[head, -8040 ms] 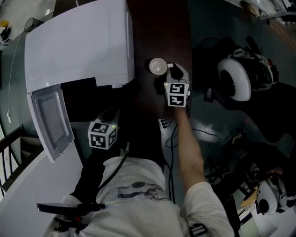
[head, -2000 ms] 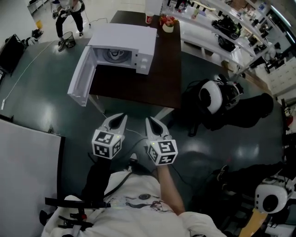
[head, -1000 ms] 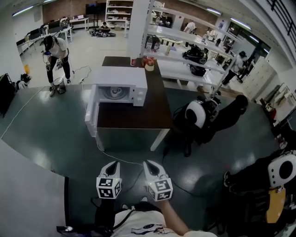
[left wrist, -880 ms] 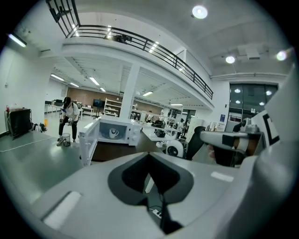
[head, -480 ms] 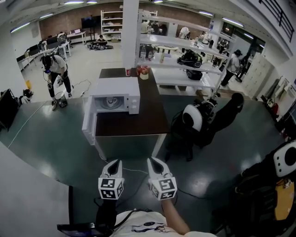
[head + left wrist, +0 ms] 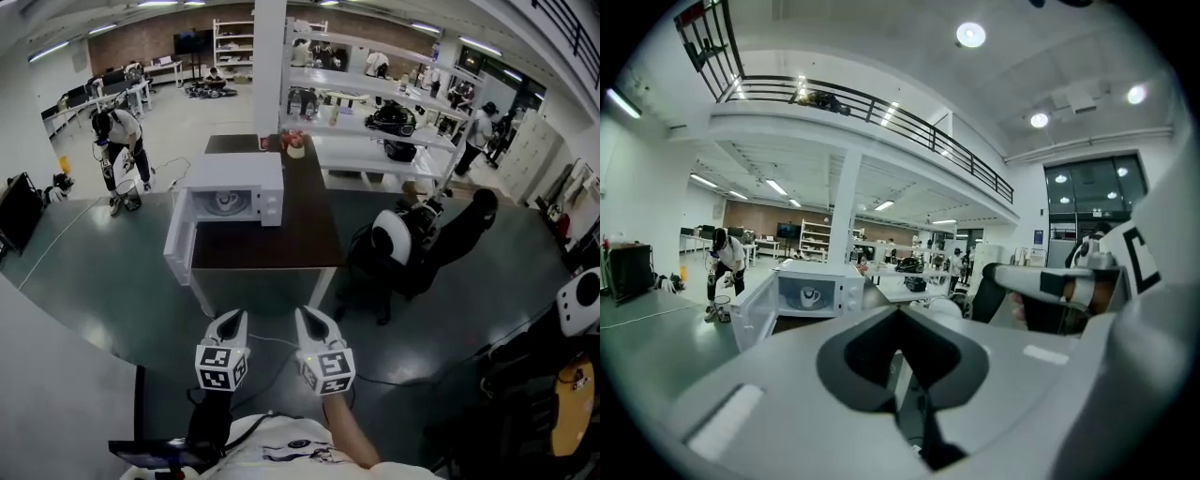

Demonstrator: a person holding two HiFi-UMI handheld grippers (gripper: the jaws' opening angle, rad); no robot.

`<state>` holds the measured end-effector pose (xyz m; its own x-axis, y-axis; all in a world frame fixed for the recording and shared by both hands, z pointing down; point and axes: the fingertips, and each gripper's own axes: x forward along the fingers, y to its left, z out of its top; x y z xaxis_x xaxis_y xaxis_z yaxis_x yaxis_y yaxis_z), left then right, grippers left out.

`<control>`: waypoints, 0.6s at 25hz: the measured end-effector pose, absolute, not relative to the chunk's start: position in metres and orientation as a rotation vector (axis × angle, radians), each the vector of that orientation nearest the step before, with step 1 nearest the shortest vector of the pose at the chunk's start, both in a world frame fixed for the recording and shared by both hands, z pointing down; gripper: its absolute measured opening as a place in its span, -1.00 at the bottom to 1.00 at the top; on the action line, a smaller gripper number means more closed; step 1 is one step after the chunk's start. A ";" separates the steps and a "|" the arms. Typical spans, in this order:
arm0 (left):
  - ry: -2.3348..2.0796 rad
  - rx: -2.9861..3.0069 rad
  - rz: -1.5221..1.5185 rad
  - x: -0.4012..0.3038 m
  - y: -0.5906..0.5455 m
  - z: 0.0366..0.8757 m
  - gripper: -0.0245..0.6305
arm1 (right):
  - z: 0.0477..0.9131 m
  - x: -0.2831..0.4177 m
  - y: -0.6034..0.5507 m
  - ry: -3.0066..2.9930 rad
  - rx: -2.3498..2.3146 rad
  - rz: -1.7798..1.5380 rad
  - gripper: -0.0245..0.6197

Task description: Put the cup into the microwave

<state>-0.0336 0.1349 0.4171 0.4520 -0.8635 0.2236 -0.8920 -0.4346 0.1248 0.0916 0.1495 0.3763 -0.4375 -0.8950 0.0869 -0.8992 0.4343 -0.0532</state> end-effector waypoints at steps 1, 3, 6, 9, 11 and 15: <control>-1.536 2.482 0.182 -0.034 0.135 0.413 -0.93 | 0.373 0.093 0.151 -2.629 1.644 0.137 -0.92; -1.562 2.508 0.161 -0.033 0.131 0.395 -0.93 | 0.359 0.098 0.152 -2.652 1.658 0.104 -0.92; -1.584 2.521 0.133 -0.024 0.125 0.375 -0.93 | 0.334 0.110 0.151 -2.672 1.676 0.054 -0.92; -1.593 2.525 0.129 -0.023 0.126 0.373 -0.93 | 0.335 0.113 0.149 -2.669 1.683 0.062 -0.92; -1.597 2.519 0.136 -0.025 0.128 0.377 -0.93 | 0.340 0.111 0.149 -2.665 1.678 0.077 -0.92; -1.603 2.493 0.141 -0.027 0.133 0.382 -0.93 | 0.345 0.110 0.153 -2.655 1.657 0.078 -0.93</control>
